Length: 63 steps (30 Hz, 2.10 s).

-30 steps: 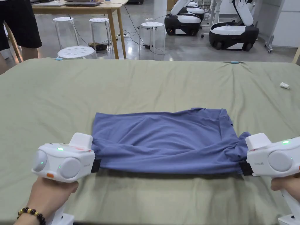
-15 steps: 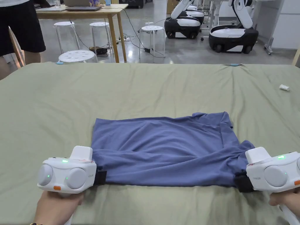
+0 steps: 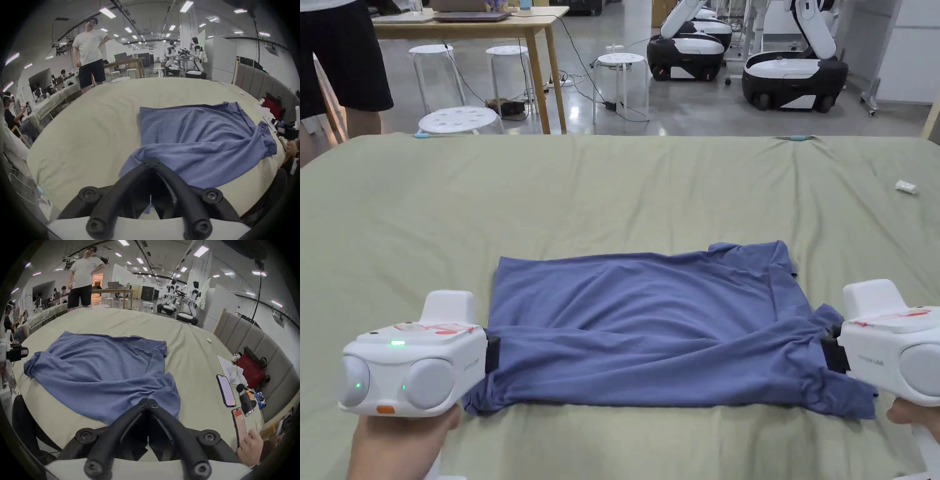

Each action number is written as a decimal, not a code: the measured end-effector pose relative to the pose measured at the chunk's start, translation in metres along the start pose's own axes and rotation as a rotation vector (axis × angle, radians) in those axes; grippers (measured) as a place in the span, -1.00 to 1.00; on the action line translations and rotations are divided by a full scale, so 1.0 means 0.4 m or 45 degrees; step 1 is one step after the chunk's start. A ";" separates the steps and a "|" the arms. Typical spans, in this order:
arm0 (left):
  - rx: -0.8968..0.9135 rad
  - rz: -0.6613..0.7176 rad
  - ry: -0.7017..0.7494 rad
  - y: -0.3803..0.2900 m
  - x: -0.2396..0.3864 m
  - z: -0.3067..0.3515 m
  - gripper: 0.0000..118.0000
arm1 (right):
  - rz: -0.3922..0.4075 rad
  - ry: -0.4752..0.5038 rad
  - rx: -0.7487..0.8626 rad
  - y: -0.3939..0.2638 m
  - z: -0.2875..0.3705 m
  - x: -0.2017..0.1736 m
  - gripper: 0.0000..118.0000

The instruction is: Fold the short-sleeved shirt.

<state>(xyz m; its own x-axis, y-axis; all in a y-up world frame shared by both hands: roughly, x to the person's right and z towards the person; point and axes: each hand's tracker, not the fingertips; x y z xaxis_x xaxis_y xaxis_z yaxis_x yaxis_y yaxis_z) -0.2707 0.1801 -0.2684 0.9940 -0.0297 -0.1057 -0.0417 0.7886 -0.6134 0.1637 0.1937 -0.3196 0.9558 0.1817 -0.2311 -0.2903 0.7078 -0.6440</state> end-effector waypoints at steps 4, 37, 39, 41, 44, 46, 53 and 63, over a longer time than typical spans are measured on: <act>-0.012 0.007 0.011 0.031 0.007 -0.038 -1.00 | 0.013 0.016 -0.010 0.003 -0.012 -0.010 -1.00; -0.240 0.025 0.064 0.379 0.022 -0.525 -0.96 | 0.030 0.031 -0.033 0.173 -0.220 -0.027 -1.00; -0.215 -0.001 0.067 0.388 0.018 -0.518 -0.96 | 0.005 -0.004 -0.012 0.238 -0.253 0.003 -1.00; -0.199 -0.005 0.057 0.394 0.016 -0.503 -0.96 | -0.024 -0.014 -0.023 0.305 -0.294 0.036 -0.79; -0.184 -0.016 0.054 0.396 0.012 -0.499 -0.96 | -0.074 -0.028 -0.152 0.391 -0.408 0.083 0.71; -0.185 -0.028 0.057 0.396 0.011 -0.500 -0.96 | -0.038 -0.065 -0.272 0.420 -0.496 0.098 0.81; -0.197 -0.073 0.078 0.376 0.010 -0.523 -0.96 | -0.221 -0.014 -0.464 0.417 -0.663 0.135 0.26; -0.160 -0.093 0.117 0.347 0.013 -0.474 -0.96 | -0.006 -0.022 -0.367 0.409 -0.525 0.052 -0.90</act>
<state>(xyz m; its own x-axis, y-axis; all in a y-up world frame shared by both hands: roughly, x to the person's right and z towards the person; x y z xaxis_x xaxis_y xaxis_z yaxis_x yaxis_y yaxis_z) -0.2905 0.1729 -0.5028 0.9815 -0.1446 -0.1252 0.0119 0.6995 -0.7145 0.1263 0.1698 -0.5830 0.9572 0.1923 -0.2163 -0.2844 0.4858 -0.8265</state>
